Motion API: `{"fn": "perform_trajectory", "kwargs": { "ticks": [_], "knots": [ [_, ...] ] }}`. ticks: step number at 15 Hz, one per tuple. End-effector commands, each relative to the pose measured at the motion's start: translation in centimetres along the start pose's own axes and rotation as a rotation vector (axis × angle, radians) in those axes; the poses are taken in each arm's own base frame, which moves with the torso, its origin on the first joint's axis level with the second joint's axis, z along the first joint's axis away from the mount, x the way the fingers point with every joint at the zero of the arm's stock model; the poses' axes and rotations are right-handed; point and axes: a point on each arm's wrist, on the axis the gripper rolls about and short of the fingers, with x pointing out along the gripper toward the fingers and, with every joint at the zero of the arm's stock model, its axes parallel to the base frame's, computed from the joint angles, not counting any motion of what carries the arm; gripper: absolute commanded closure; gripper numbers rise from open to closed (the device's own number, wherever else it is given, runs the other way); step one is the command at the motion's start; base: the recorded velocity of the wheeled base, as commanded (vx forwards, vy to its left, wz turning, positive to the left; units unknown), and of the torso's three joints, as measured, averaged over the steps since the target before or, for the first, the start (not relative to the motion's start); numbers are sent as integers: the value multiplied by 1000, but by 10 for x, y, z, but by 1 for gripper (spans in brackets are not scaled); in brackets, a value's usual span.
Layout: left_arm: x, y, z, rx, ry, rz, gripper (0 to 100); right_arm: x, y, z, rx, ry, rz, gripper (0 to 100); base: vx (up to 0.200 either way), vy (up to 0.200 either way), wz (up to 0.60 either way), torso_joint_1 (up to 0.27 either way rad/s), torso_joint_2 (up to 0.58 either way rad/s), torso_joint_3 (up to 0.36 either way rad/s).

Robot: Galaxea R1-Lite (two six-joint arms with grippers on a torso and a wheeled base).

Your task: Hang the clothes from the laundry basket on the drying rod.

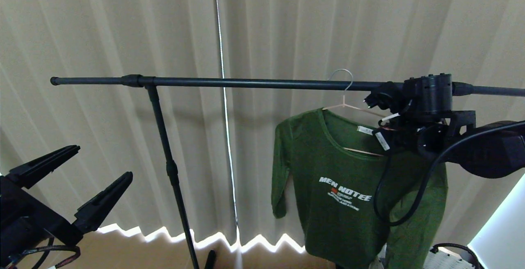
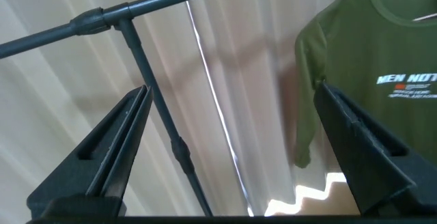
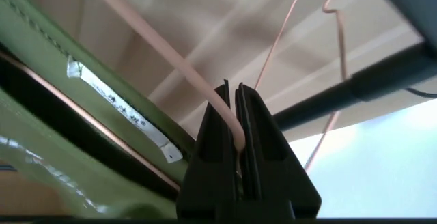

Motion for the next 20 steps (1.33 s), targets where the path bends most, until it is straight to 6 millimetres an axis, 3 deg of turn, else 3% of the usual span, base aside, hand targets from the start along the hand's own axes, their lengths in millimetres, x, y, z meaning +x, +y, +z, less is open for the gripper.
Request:
{"fn": "perform_trajectory", "kwargs": {
  "ticks": [1, 15, 16, 20],
  "knots": [
    [0, 0, -1, -1, 3, 0, 0, -4, 11, 0, -19, -9, 29, 100, 0, 0, 0, 0, 0, 0],
    [1, 0, -1, -2, 7, -3, 0, -27, 42, 12, -56, -86, 140, 100, 0, 0, 0, 0, 0, 0],
    [1, 0, -1, -2, 8, -1, 0, -28, 43, 12, -51, -87, 143, 0, 0, 0, 0, 0, 0, 0],
    [1, 0, -1, -2, 8, -1, 0, -32, 47, 12, -7, -97, 179, 0, 0, 0, 0, 0, 0, 0]
  ]
}}
